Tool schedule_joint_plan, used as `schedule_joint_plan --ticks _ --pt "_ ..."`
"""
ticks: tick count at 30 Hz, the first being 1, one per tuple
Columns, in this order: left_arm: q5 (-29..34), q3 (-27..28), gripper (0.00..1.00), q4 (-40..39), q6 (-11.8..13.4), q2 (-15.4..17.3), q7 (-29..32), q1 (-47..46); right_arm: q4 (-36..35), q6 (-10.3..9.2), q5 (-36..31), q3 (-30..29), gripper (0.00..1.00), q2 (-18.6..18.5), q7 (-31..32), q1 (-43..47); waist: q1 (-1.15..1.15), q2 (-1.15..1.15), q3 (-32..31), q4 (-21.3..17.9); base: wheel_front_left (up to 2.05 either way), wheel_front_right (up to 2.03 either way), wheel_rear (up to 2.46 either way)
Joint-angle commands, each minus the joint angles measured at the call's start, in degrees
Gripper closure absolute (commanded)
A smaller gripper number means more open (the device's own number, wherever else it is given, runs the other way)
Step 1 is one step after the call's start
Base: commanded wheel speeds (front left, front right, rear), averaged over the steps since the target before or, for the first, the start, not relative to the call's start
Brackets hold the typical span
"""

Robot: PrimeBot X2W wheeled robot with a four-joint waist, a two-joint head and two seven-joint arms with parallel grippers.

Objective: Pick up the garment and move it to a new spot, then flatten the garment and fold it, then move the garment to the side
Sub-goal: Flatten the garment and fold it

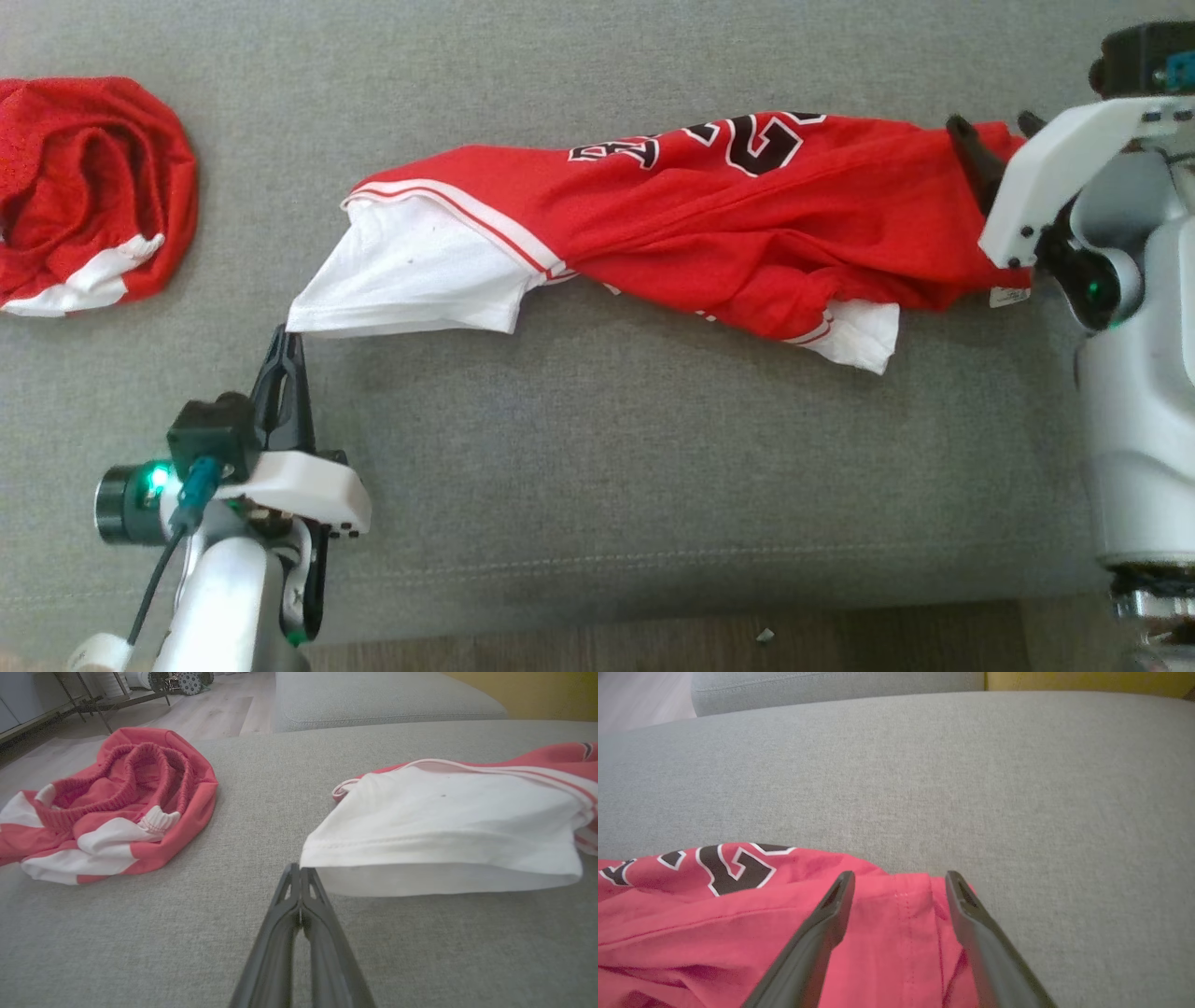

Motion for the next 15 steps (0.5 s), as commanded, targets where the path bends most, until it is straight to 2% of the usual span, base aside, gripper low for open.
schedule_joint_plan --ticks 1,7,15 --pt "0.4 2.5 1.0 -1.9 -0.1 0.8 -0.7 -1.4 -3.3 0.41 0.2 0.1 0.0 0.2 1.4 1.0 0.0 0.0 -0.1 -0.1 0.0 0.0 0.0" --pt "0.6 2.3 1.0 -2.0 -0.1 0.7 -0.7 -1.9 -5.5 0.41 0.6 -1.4 0.0 0.8 4.7 2.8 0.0 0.0 0.0 0.1 0.0 0.0 0.0" --pt "0.9 1.9 1.0 -1.8 -0.4 0.6 -0.7 -2.6 -5.0 0.41 1.5 -0.5 0.0 -0.1 5.0 2.2 0.0 0.0 0.5 1.0 0.0 0.0 0.0"
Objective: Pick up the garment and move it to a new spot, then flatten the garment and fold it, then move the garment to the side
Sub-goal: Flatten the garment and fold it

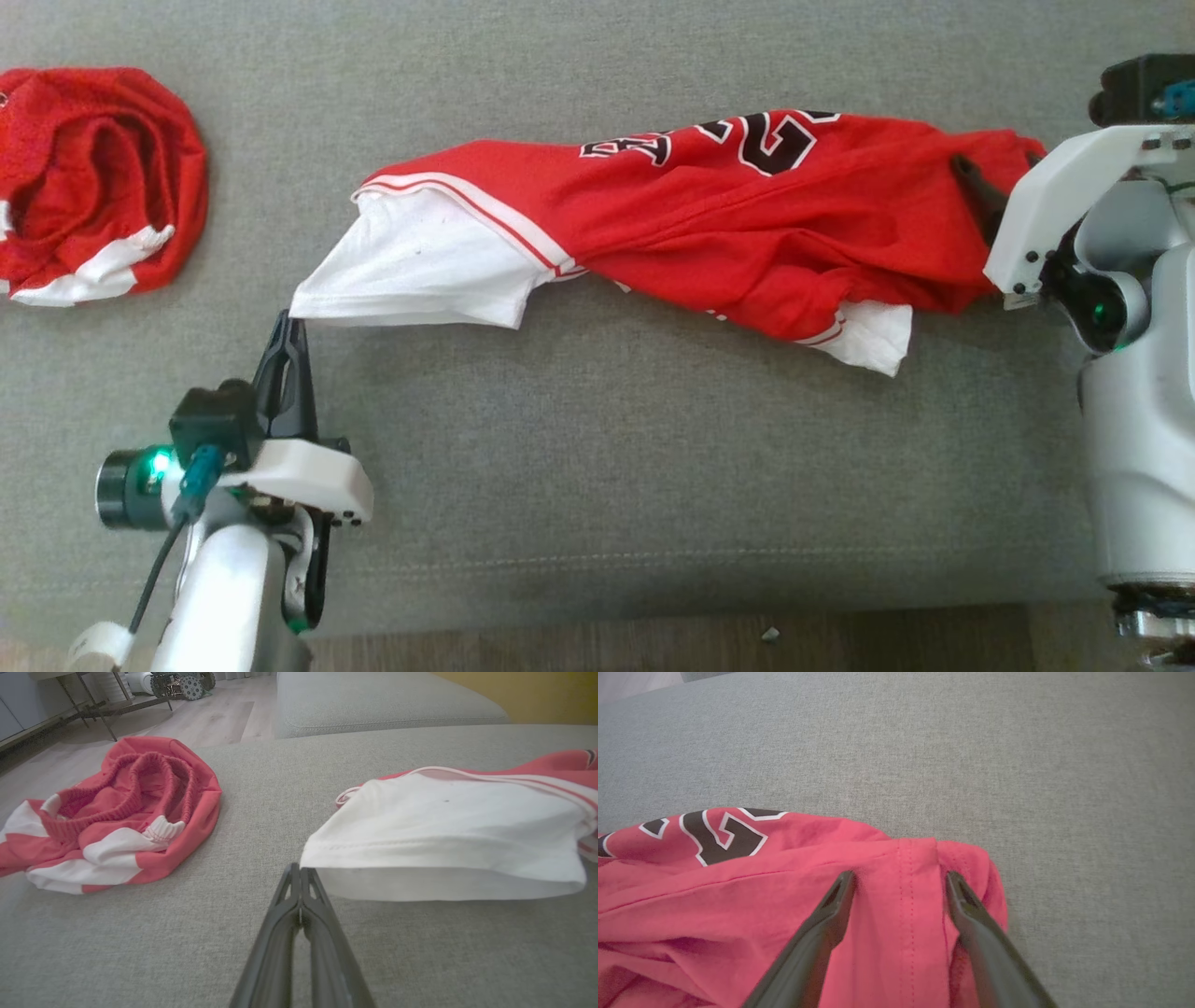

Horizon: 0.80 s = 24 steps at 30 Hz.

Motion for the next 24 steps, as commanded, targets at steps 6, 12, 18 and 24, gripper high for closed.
schedule_joint_plan --ticks 6,12,18,24 --pt "0.5 1.7 1.0 -1.1 -0.1 0.7 -0.7 -1.7 -0.6 0.41 1.4 2.0 0.15 -1.4 -0.8 -2.5 0.0 0.0 0.1 0.8 0.0 0.0 0.0" --pt "0.5 1.2 1.0 -0.5 -0.2 0.4 -0.7 -1.7 1.6 0.41 0.8 2.2 0.21 -2.5 -2.7 -4.0 0.0 0.0 -0.2 1.5 0.0 0.0 0.0" --pt "0.3 1.3 1.0 -0.2 -0.3 0.3 -0.7 -1.5 3.8 0.41 1.7 2.8 1.0 -2.0 -2.5 -4.9 0.0 0.0 -0.1 1.6 0.0 0.0 0.0" --pt "0.3 1.6 1.0 -0.3 -0.2 0.5 -0.7 -1.7 3.6 0.41 2.1 5.3 1.0 -2.9 -3.4 -5.4 0.0 0.0 -0.3 1.3 0.0 0.0 0.0"
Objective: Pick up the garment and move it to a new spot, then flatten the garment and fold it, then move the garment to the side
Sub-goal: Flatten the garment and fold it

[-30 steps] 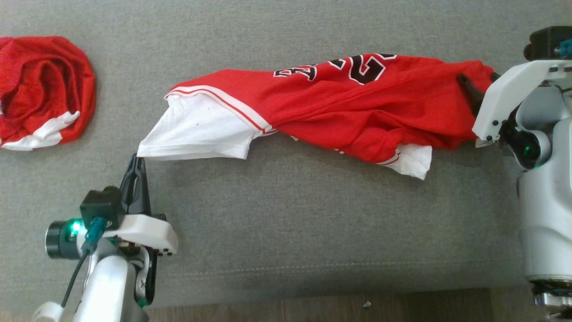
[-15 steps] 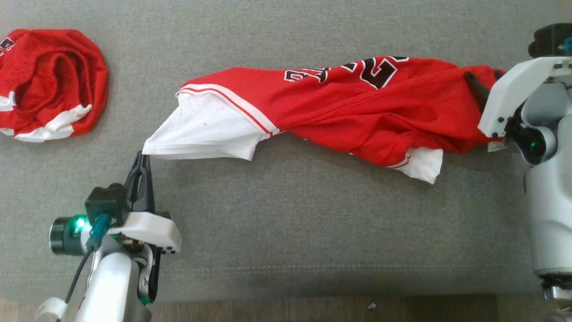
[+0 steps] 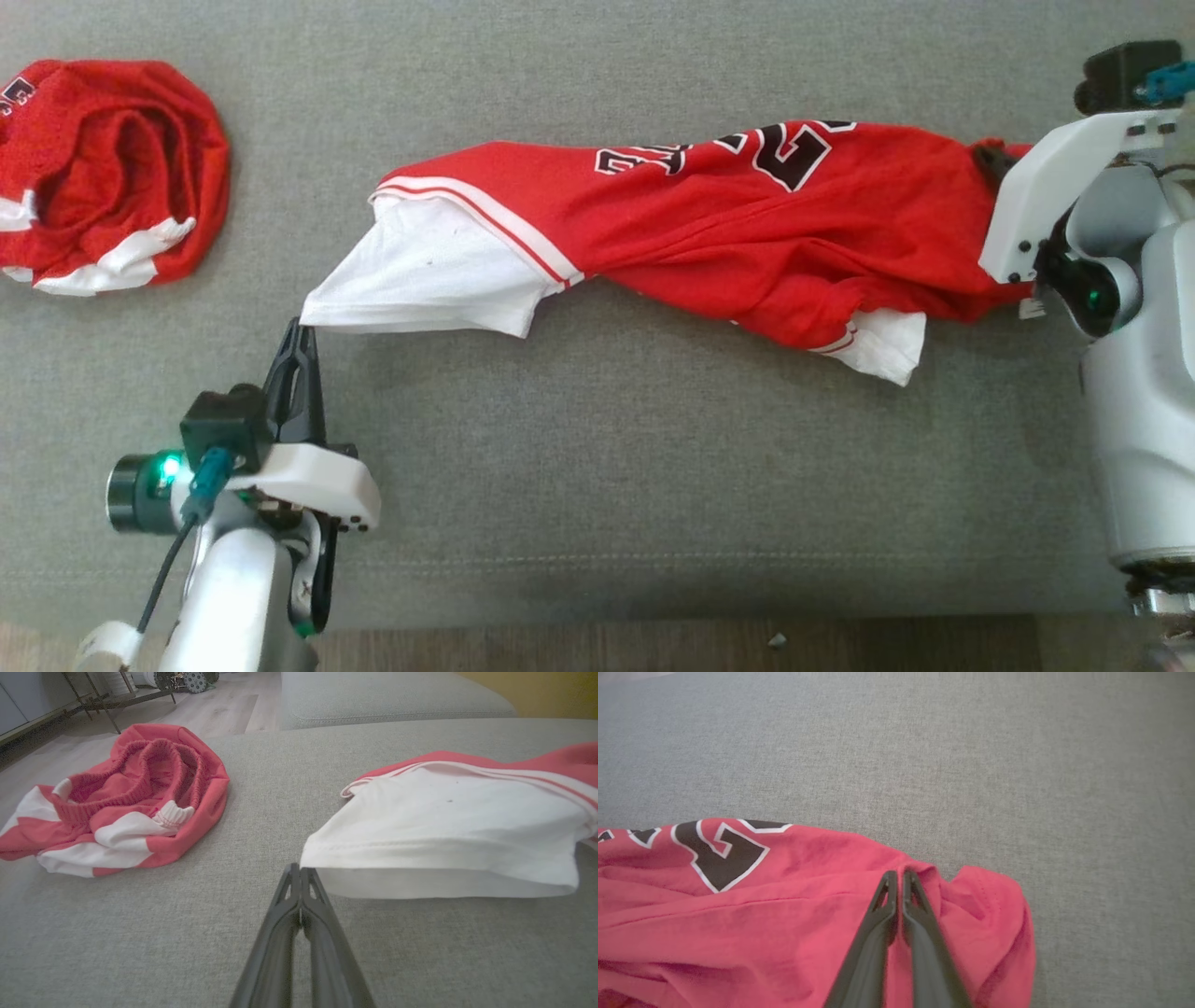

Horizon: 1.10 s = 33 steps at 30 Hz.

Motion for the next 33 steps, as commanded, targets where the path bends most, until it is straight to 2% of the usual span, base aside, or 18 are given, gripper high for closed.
schedule_joint_plan --ticks 1,7,12,16,21,22,25,29,31,33 --pt "0.4 2.0 1.0 -1.8 0.1 1.0 -0.7 -1.6 -2.8 0.41 0.7 1.1 1.0 -0.6 -1.4 -2.4 0.0 0.0 -0.2 -0.1 0.0 0.0 0.0" --pt "0.1 2.2 1.0 -5.3 -0.9 1.1 -0.7 -2.6 -4.4 0.41 1.8 2.4 1.0 -1.6 -5.9 -3.9 0.0 0.0 -2.2 -1.0 0.0 0.0 0.0" --pt "-0.9 2.5 1.0 -8.2 -3.6 1.9 -0.7 -8.3 -6.7 0.41 2.7 1.8 1.0 -2.1 -11.3 -6.3 0.0 0.0 -4.0 -1.6 0.0 0.0 0.0" --pt "-1.5 1.9 1.0 -7.4 -7.2 3.7 -0.7 -19.4 -7.4 0.41 2.9 0.3 1.0 -2.9 -15.8 -10.9 0.0 0.0 -3.8 -1.9 0.0 0.0 0.0" --pt "-1.9 0.5 1.0 0.1 -9.7 6.1 0.5 -42.4 -4.3 0.41 3.6 -1.2 1.0 -3.0 -21.8 -22.3 0.0 0.0 -0.5 -3.1 0.0 0.0 0.0" --pt "-1.9 0.5 1.0 0.1 -9.7 6.1 0.5 -42.4 -4.3 0.41 3.6 -1.2 1.0 -3.0 -21.8 -22.3 0.0 0.0 -0.5 -3.1 0.0 0.0 0.0" --pt "-1.0 0.1 1.0 7.1 -9.8 6.9 0.4 -56.2 -0.5 0.41 3.3 -1.5 1.0 -2.9 -26.9 -29.6 0.0 0.0 1.7 -3.9 0.0 0.0 0.0" --pt "2.3 -1.1 1.0 15.1 -7.5 7.6 -0.4 -70.8 5.7 0.41 1.3 -3.5 1.0 -2.8 -35.9 -38.0 0.0 0.0 4.0 -4.5 0.0 0.0 0.0" --pt "4.3 -2.0 1.0 16.7 -6.2 8.0 -0.6 -76.1 8.3 0.41 0.1 -3.5 1.0 -2.8 -39.7 -41.4 0.0 0.0 5.0 -4.5 0.0 0.0 0.0" --pt "5.8 -2.8 1.0 14.3 -4.9 8.7 -0.7 -80.1 10.3 0.41 -0.7 -3.0 1.0 -3.1 -43.2 -44.7 0.0 0.0 6.7 -4.2 0.0 0.0 0.0"
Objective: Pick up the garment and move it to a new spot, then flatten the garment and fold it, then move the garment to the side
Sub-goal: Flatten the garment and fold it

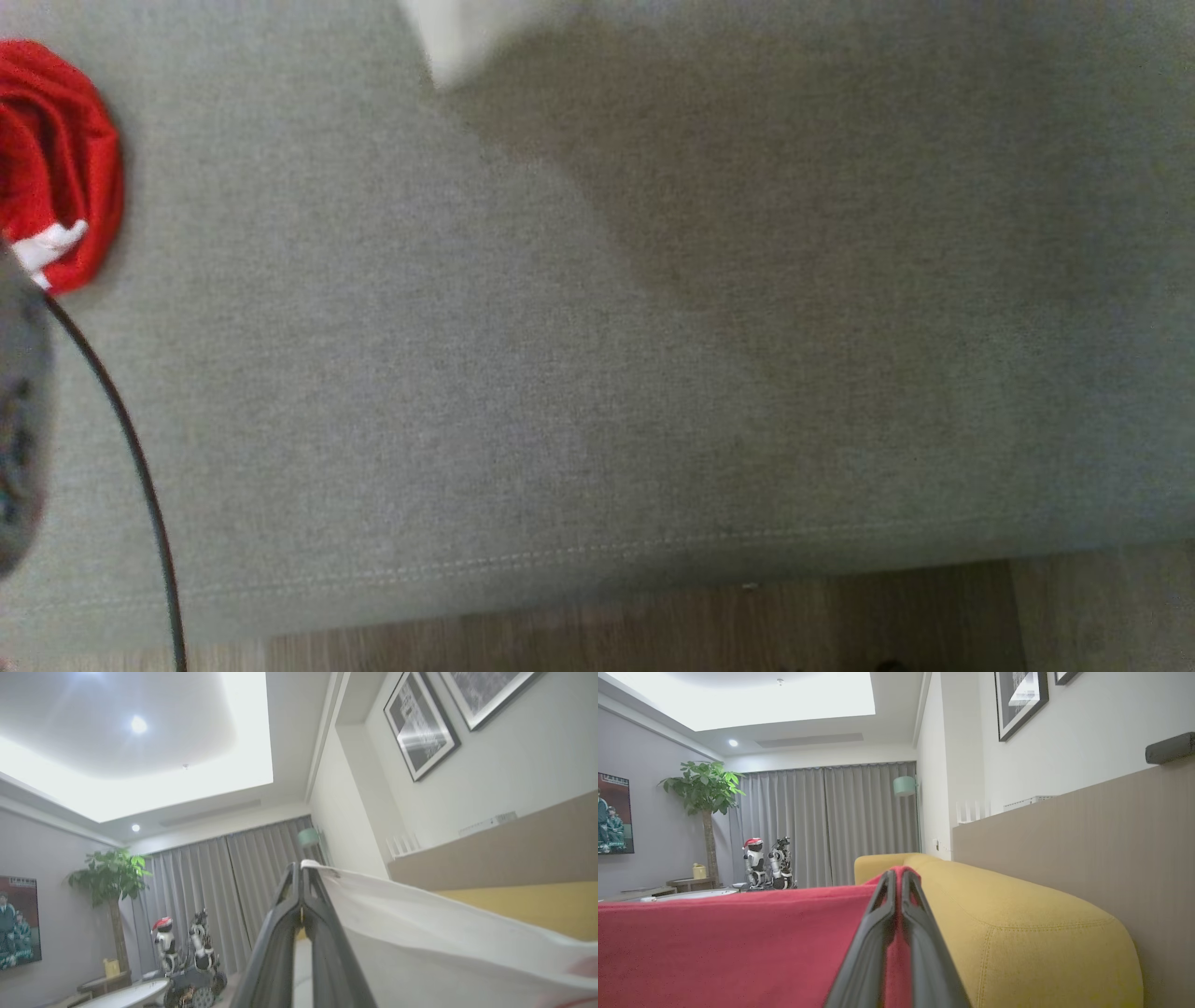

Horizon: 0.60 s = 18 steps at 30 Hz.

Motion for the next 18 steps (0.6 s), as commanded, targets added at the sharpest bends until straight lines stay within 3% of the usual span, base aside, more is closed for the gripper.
schedule_joint_plan --ticks 1,7,14,18 --pt "0.2 0.6 1.0 -3.9 0.5 3.4 -0.2 -4.1 -0.9 0.41 -0.5 1.1 1.0 0.2 -2.0 -3.8 0.0 0.0 2.2 0.3 0.0 0.0 0.0" --pt "-2.6 0.5 1.0 -14.6 -1.4 4.8 -0.3 0.7 2.4 0.41 1.0 6.1 1.0 -1.3 -6.7 -4.8 0.0 0.0 7.1 2.0 0.0 0.0 0.0" --pt "-7.9 1.1 1.0 -21.1 -3.8 4.3 -0.3 27.0 5.4 0.41 8.8 12.7 1.0 -1.7 -8.4 9.1 0.0 0.0 4.4 3.2 0.0 0.0 0.0" --pt "-11.6 2.1 1.0 -22.5 -4.6 2.8 -0.3 43.6 5.4 0.41 16.1 15.4 1.0 -1.0 -5.7 19.8 0.0 0.0 0.2 3.0 0.0 0.0 0.0"
